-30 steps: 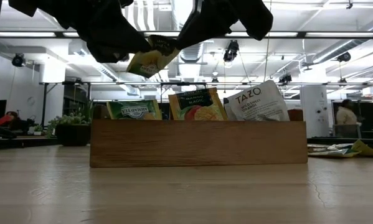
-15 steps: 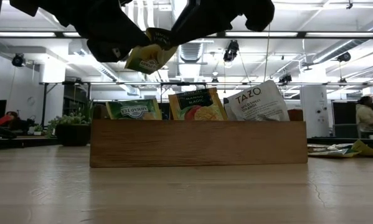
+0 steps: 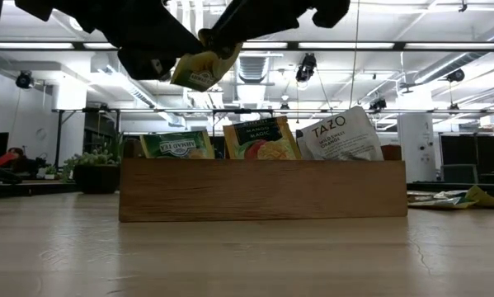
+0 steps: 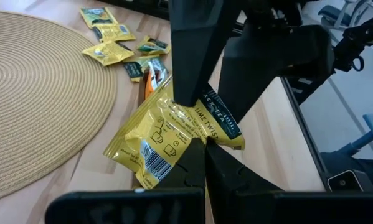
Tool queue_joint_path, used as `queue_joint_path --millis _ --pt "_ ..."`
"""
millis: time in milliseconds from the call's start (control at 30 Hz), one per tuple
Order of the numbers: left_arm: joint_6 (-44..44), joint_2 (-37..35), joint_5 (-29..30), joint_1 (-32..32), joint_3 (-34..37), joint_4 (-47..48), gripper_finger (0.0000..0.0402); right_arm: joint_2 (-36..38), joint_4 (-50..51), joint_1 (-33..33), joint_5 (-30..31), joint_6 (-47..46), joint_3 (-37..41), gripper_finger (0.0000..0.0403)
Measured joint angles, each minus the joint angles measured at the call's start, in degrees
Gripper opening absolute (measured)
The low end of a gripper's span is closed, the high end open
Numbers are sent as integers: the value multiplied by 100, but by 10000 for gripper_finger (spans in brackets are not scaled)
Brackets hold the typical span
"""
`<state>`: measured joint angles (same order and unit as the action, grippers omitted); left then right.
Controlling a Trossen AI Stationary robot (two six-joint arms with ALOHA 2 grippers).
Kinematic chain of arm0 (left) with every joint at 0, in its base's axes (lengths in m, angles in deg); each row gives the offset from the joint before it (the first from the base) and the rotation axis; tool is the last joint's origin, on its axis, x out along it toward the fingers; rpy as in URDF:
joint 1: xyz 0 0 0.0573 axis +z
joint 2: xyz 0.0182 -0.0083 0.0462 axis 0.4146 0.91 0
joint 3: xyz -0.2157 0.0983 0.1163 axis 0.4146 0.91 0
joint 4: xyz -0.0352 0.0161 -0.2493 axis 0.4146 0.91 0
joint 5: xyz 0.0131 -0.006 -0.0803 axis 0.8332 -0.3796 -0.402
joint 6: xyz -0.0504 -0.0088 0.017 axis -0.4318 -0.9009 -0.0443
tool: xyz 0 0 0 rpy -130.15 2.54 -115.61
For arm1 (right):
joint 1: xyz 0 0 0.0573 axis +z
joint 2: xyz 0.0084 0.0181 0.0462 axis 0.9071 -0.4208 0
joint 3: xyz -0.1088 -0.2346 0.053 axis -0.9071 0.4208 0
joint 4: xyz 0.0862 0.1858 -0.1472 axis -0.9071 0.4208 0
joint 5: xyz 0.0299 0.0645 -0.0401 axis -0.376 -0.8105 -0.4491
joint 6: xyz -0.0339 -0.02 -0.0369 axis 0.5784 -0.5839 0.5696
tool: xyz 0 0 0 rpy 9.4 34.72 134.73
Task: Pick & Place Tea
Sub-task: Put the yellow tea bag into the left section of the wooden organizer
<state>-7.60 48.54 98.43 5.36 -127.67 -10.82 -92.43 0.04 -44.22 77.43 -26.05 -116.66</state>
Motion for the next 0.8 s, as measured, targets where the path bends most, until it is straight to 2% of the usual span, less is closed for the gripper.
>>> queue_joint_path --millis 100,200,467,667,800 --pt "0 0 0 0 -2 -31 1 -2 14 -23 -37 -42 2 170" --pt "0 0 0 0 -9 -39 1 -4 12 -49 -32 -169 2 147" --pt "15 0 -9 -4 -95 -193 1 0 33 -51 -56 -107 2 20" --pt "17 4 33 6 -81 -195 1 41 386 -53 -60 -244 -93 10" --pt "-41 -73 66 43 -236 182 1 102 892 16 -46 -460 -262 9"
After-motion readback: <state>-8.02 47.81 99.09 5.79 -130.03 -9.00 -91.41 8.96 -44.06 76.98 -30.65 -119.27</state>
